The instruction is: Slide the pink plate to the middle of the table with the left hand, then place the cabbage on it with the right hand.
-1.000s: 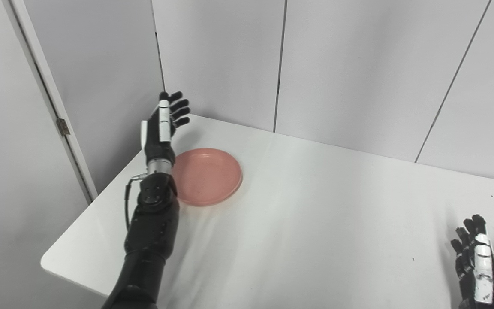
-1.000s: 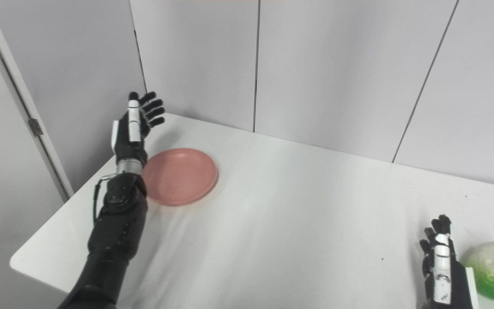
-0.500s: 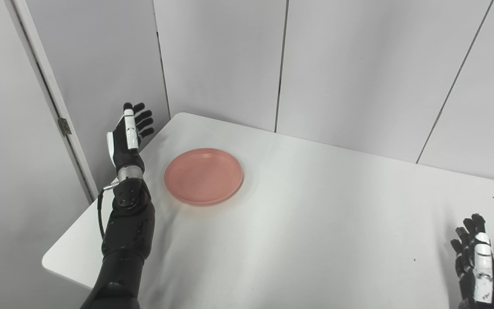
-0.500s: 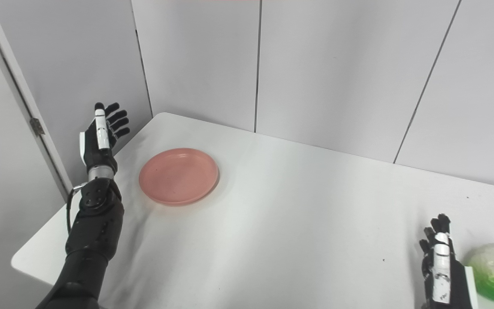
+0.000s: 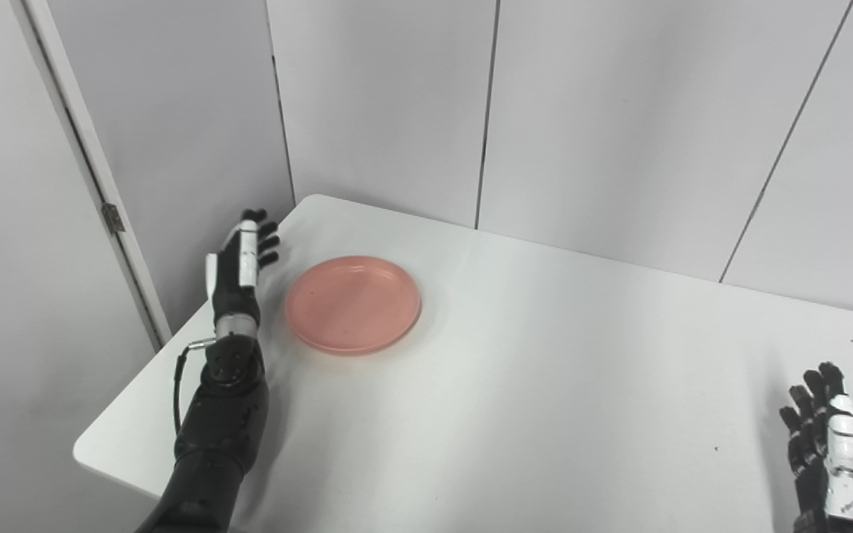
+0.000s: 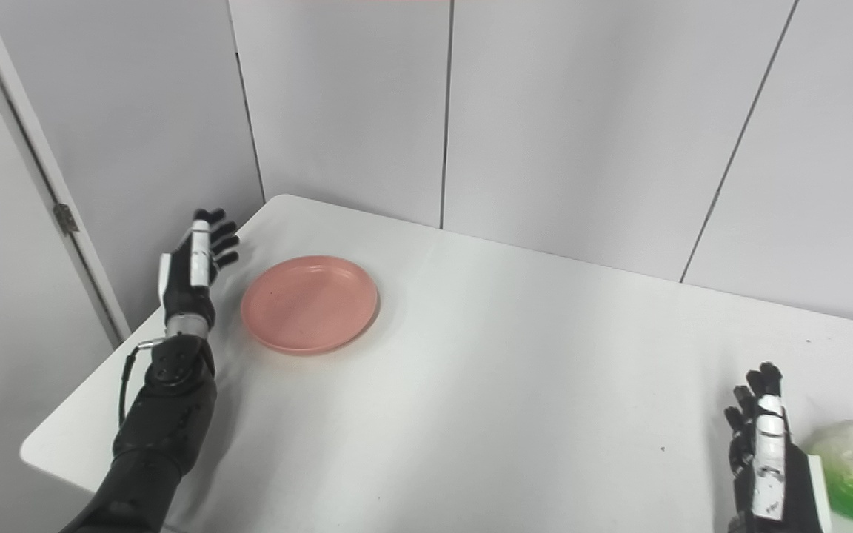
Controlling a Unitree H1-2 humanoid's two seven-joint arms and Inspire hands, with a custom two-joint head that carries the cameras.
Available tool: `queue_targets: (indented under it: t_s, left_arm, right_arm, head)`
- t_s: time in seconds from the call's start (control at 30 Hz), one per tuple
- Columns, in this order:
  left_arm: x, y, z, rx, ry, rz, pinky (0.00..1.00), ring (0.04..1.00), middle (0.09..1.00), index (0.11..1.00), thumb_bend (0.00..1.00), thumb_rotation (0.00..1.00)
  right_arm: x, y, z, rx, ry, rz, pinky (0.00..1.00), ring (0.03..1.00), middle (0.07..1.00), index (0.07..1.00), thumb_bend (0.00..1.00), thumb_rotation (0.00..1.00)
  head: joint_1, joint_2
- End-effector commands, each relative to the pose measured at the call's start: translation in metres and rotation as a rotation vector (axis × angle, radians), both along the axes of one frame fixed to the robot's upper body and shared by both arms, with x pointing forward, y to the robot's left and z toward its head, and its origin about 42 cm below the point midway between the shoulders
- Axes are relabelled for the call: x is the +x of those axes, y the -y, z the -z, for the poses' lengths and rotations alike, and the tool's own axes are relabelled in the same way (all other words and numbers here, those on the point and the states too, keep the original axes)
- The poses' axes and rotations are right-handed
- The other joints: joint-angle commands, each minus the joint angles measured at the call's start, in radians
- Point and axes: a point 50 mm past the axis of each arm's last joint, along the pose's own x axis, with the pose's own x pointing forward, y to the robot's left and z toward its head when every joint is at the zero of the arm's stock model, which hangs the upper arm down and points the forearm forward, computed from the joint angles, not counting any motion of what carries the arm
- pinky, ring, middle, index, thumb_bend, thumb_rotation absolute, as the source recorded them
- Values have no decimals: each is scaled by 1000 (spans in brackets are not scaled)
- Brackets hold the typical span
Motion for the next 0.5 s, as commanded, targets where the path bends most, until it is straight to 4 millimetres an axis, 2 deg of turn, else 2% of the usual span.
queue_targets:
  t_s: [0.0,0.13,0.3,0.47]
  left_arm:
    - [7,-6,-21,60,74,43,822,837,830,816,572,1000]
    - [8,1,-14,66,62,98,858,871,864,850,582,1000]
    - [14,12,-3,28,61,123,852,867,858,842,576,1000]
    - [20,19,1,15,28,142,864,885,875,857,576,1000]
  right_arm:
    - [2,-3,-18,8,56,-6,1000,1000,1000,1000,342,999]
    - [0,-3,-21,6,52,-9,1000,1000,1000,1000,318,1000]
    - [-1,-3,-23,15,55,-5,1000,1000,1000,1000,336,1000]
    - [-2,-4,-25,13,62,-4,1000,1000,1000,1000,305,1000]
  head:
    - [1,4]
    - [3,10]
    - [4,13]
    - [6,17]
